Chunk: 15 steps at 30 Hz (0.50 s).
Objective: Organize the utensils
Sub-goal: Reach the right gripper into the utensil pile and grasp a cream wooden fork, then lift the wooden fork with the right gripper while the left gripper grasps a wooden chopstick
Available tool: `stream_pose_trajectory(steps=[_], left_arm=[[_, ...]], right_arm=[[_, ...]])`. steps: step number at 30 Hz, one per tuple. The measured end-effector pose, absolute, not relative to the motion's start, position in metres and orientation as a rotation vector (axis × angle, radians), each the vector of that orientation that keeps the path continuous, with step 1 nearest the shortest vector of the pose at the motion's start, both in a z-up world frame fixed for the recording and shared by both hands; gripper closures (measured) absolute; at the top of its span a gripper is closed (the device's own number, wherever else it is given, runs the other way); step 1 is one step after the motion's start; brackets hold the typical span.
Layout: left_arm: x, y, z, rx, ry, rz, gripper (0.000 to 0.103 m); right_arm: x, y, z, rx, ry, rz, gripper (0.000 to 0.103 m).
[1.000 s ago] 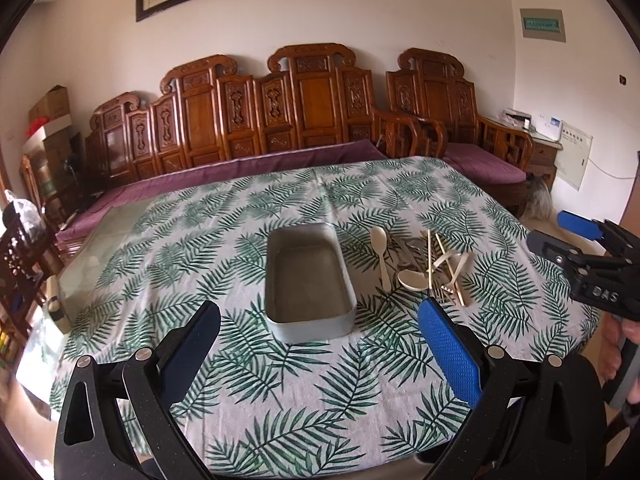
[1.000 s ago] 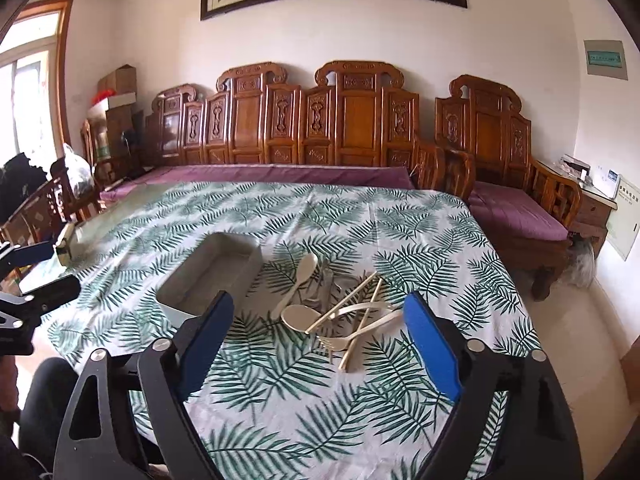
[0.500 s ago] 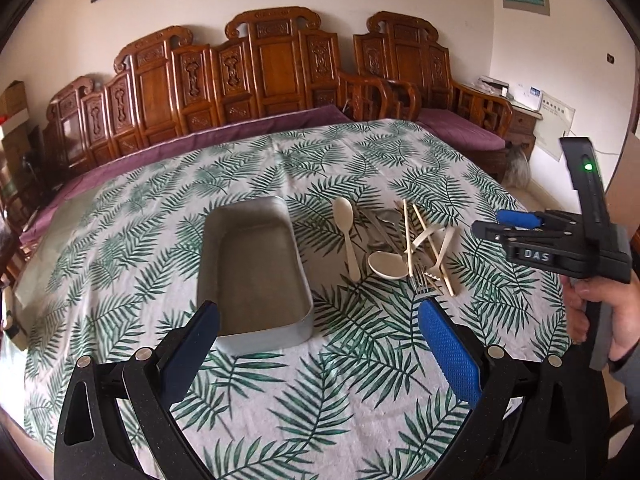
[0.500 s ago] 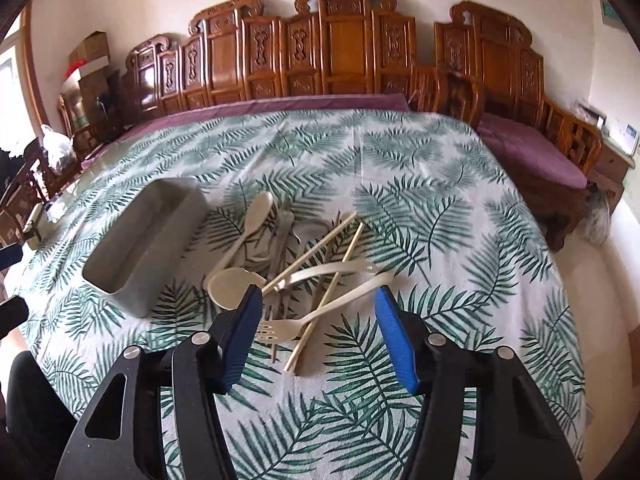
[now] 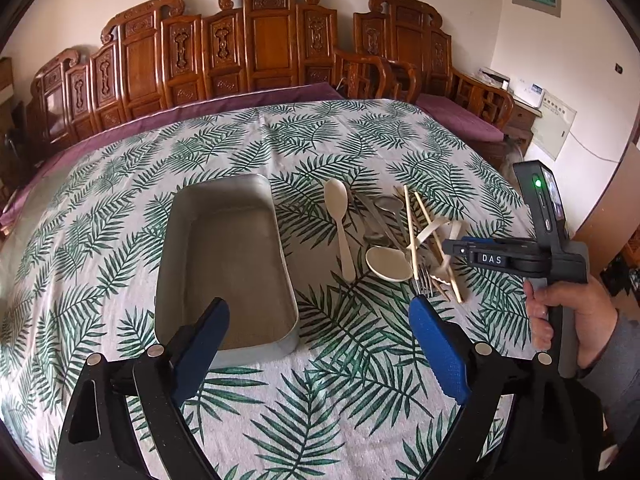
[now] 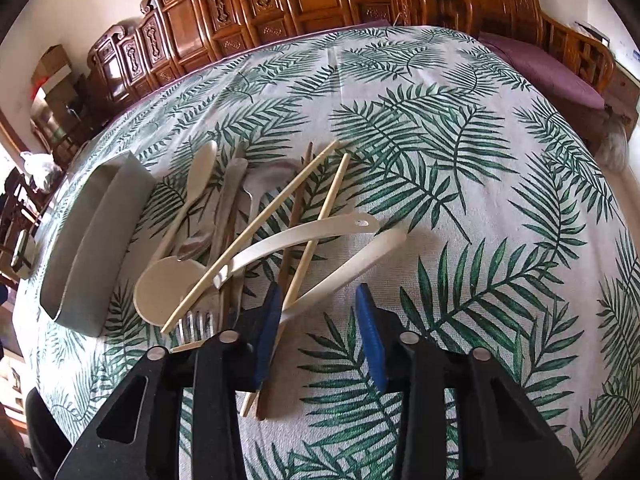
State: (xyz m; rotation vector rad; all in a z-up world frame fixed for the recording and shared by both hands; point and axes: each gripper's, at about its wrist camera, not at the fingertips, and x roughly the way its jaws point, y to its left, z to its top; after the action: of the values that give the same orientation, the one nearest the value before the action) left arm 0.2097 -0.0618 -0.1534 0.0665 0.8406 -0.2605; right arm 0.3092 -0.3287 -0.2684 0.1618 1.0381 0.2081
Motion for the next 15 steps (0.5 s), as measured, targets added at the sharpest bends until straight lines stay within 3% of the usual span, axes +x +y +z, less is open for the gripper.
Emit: stream_pose_trajectory(steps=[4,9,15], left_arm=[[0.221,-0.066,-0.157,0.070,0.857,-0.256,0.016],[0.230,-0.077,-0.164,0.090,0.873,-0.258,0.020],[0.239,-0.100,-0.171,0.101,0.892,-0.293,0.025]], right_arm=[[0.314,-0.328,-0.271,0.148,1.039,0.205,0.073],[0.312,-0.336,-0.271,0.161,1.056,0.195,0.090],[0.299,-0.354,-0.261,0.221,1.055,0.225,0.099]])
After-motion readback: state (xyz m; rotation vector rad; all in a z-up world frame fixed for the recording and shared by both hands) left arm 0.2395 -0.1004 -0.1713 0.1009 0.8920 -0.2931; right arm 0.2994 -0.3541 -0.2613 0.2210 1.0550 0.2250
